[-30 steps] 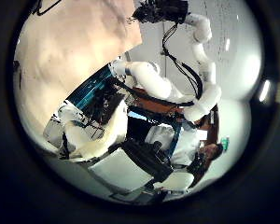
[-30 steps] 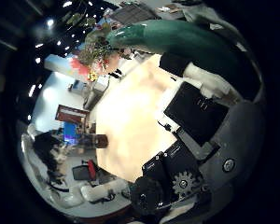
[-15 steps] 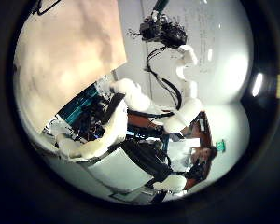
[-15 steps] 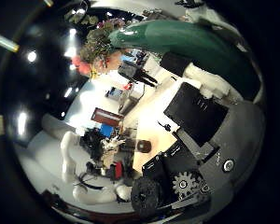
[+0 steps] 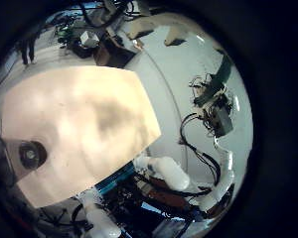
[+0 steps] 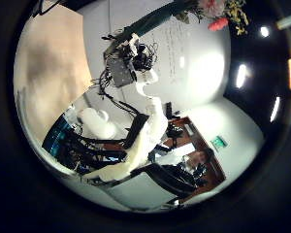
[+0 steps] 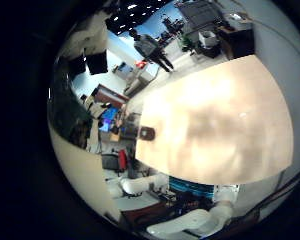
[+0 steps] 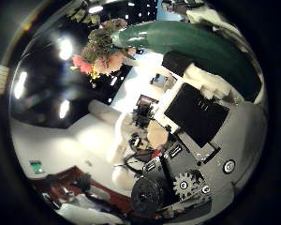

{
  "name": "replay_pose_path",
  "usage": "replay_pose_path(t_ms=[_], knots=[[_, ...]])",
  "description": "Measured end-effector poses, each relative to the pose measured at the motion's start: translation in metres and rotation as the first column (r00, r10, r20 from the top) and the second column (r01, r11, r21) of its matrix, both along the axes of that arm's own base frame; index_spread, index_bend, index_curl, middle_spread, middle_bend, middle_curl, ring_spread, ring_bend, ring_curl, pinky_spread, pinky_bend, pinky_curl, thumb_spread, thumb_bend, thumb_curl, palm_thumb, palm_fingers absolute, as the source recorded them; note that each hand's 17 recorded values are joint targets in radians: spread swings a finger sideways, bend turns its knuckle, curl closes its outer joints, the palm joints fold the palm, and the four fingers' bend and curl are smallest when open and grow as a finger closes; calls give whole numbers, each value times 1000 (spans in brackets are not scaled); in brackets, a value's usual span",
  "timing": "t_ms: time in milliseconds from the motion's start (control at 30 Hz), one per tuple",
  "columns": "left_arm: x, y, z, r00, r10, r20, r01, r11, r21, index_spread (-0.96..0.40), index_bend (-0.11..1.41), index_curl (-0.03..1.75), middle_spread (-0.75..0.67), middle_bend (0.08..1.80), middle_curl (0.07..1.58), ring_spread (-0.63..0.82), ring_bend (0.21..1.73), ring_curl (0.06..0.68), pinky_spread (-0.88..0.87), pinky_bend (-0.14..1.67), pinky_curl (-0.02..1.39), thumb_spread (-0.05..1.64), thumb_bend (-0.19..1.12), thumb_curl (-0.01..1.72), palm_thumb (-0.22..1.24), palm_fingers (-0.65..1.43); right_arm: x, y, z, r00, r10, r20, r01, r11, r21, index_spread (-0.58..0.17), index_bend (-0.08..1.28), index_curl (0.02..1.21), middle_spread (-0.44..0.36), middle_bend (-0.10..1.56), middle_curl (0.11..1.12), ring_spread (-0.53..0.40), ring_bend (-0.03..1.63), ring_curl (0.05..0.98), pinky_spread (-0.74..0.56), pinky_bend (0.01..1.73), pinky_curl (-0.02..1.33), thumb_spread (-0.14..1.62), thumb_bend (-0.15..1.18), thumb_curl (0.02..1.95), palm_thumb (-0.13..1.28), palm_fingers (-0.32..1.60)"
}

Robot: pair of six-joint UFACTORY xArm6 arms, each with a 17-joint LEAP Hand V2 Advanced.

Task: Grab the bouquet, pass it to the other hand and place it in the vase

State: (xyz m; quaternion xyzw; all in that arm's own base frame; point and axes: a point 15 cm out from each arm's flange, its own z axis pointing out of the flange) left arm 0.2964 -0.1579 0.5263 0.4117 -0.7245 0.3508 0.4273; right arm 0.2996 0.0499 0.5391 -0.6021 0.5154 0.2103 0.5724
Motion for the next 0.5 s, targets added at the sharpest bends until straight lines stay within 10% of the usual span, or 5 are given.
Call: replay_pose_path(t_ms=[500], knots=[[25, -14, 34, 999, 46, 11, -41, 961, -275, 136, 157, 296, 385, 198, 345, 523, 544, 213, 575, 454, 204, 1009, -21, 311, 196, 78, -26, 50, -27, 976, 217, 15, -217, 976, 26, -213, 1204, 838, -117, 1383, 724, -173, 1493, 631, -210, 1314, 710, 817, 0, 1243, 1166, 1167]])
